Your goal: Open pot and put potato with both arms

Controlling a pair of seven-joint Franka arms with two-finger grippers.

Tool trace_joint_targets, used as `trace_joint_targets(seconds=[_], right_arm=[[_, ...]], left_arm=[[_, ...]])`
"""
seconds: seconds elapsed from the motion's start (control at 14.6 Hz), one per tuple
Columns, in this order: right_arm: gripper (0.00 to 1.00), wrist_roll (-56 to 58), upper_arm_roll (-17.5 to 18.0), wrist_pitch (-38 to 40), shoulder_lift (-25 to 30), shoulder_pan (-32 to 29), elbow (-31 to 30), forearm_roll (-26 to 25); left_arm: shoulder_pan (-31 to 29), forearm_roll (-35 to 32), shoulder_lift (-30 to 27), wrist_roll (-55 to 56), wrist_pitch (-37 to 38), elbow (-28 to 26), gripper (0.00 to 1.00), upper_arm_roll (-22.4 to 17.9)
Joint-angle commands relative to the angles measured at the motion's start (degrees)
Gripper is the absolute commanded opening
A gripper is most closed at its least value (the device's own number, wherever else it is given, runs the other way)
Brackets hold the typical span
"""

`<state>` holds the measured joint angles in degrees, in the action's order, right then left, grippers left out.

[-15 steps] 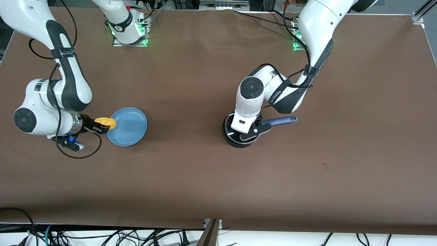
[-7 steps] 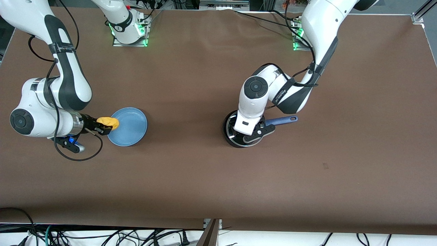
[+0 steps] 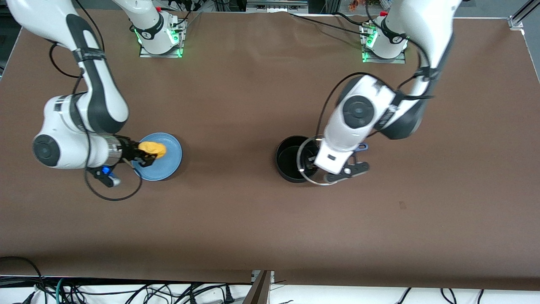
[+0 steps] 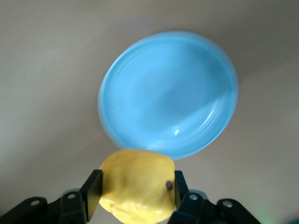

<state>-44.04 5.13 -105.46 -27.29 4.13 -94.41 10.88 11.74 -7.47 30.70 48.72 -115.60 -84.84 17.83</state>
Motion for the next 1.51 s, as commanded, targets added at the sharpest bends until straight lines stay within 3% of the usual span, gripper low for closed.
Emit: trace_joint_targets(seconds=[0.0, 0.34, 0.62, 0.82, 1.1, 1.17, 1.24, 1.44], right_arm=[[0.46, -11.0, -0.3, 0.6, 0.6, 6.1, 2.0, 3.6], [0.46, -27.6, -0.3, -8.9, -1.6, 16.4, 3.5, 10.8], [0.46, -43.5, -0.3, -23.8, -6.4, 26.4, 4.9, 11.5], [0.46, -52.1, -0.3, -31.4, -10.0, 31.1, 8.6, 11.5], [0.49, -58.3, -0.3, -38.9, -14.2, 35.0, 12.4, 11.4], [0.69, -58.3, -0.3, -40.6, -14.8, 35.2, 12.5, 11.4], [0.99, -58.3, -0.4, -41.7, -15.2, 35.7, 12.5, 11.1], [1.0, -58.0, -0.7, -41.5, -14.9, 35.9, 12.5, 10.7]], left_arm=[[-4.3, 3.8, -4.7, -8.7, 4.4, -0.8, 0.22, 0.5], [-11.7, 6.1, -9.1, -21.6, 10.1, -2.0, 0.22, 0.4], [-15.2, 5.4, -12.1, -26.1, 10.0, -6.5, 0.22, 0.3], [-18.5, 5.4, -15.4, -32.1, 6.1, -12.6, 0.22, 0.3], [-21.4, 5.3, -20.8, -35.0, -6.2, -26.3, 0.22, 0.3], [-22.4, 5.3, -21.5, -37.3, -8.1, -28.6, 0.22, 0.3], [-23.9, 5.3, -22.2, -39.3, -10.2, -30.8, 0.22, 0.3], [-26.8, 5.3, -22.8, -43.3, -16.2, -36.1, 0.22, 0.3]])
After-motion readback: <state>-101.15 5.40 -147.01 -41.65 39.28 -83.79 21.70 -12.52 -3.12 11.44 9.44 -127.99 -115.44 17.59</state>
